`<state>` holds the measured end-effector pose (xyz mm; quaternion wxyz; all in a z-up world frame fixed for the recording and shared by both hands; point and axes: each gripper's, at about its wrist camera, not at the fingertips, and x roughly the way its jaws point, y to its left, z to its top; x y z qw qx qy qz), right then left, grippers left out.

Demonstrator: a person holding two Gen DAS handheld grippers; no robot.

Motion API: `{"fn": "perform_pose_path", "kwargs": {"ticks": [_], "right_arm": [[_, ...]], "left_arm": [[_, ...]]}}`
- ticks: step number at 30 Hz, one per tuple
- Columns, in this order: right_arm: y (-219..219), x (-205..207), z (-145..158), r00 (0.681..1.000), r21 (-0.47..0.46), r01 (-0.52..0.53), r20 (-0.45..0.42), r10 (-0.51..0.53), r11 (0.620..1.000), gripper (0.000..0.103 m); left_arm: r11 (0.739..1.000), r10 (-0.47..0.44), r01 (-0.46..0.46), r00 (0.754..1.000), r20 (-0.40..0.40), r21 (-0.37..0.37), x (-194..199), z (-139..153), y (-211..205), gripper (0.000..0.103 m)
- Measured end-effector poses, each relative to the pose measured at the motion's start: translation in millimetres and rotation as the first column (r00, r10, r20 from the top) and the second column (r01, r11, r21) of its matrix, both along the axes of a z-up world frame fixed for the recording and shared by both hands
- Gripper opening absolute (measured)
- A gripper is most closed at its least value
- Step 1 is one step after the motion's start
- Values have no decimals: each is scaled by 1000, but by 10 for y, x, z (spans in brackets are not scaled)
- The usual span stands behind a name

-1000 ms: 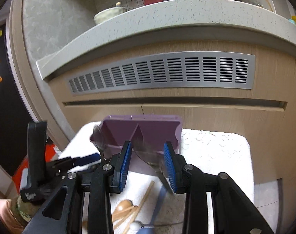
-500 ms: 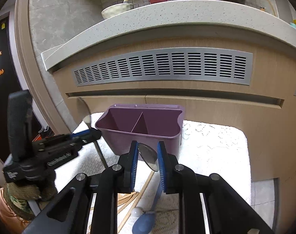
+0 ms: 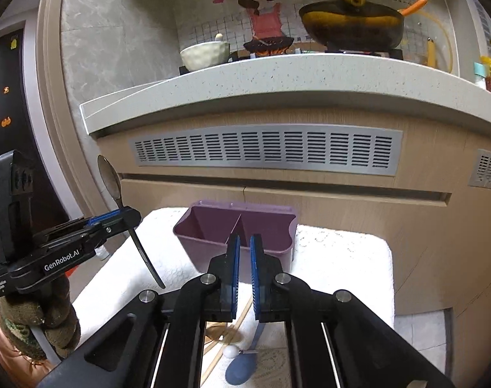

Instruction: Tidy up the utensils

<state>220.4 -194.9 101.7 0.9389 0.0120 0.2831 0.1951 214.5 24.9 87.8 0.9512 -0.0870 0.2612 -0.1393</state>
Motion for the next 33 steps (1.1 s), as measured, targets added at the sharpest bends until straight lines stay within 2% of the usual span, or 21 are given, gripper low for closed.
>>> {"fn": "perform_pose_path", "kwargs": {"ticks": [4,6,7,10,13,16,20,21,25,28,32,33], "right_arm": [[-3,80,-267,992,21,-17,-124,19,1000,11],[29,84,-560,980,30,17,-200,-10,999,43],[57,69,-678,974,37,37,-225,-28,999,47],[283,11,-1109,937,64,84,-346,-57,994,47],[505,-47,-1368,896,92,143,-434,-90,985,47],[719,-45,-1514,866,39,225,-467,-182,973,47],[959,101,-1679,836,-71,244,-490,-247,967,47],[1030,135,-1726,836,-105,236,-485,-256,966,49],[1290,170,-1757,897,-259,177,-354,-264,949,49],[1260,169,-1701,914,-253,123,-347,-209,960,32],[1063,38,-1442,942,-211,88,-301,-150,974,8],[1012,2,-1370,947,-200,82,-290,-139,976,9]], "left_arm": [[1000,18,-18,1000,-16,-3,-28,-106,114,12],[999,37,-36,999,-9,16,-59,-166,162,12],[999,43,-43,999,-5,24,-72,-196,182,12],[998,55,-55,999,2,39,-102,-280,289,12],[996,68,-69,998,12,53,-158,-348,440,12],[996,78,-79,997,19,48,-213,-388,607,12],[995,97,-97,995,12,18,-261,-449,810,12],[995,103,-103,995,9,11,-267,-467,852,12],[993,114,-115,993,-14,-12,-283,-548,958,12],[994,106,-106,994,-28,-4,-307,-586,962,12],[997,71,-73,996,-60,-22,-327,-617,882,12],[998,61,-63,996,-66,-29,-332,-621,859,12]]}}
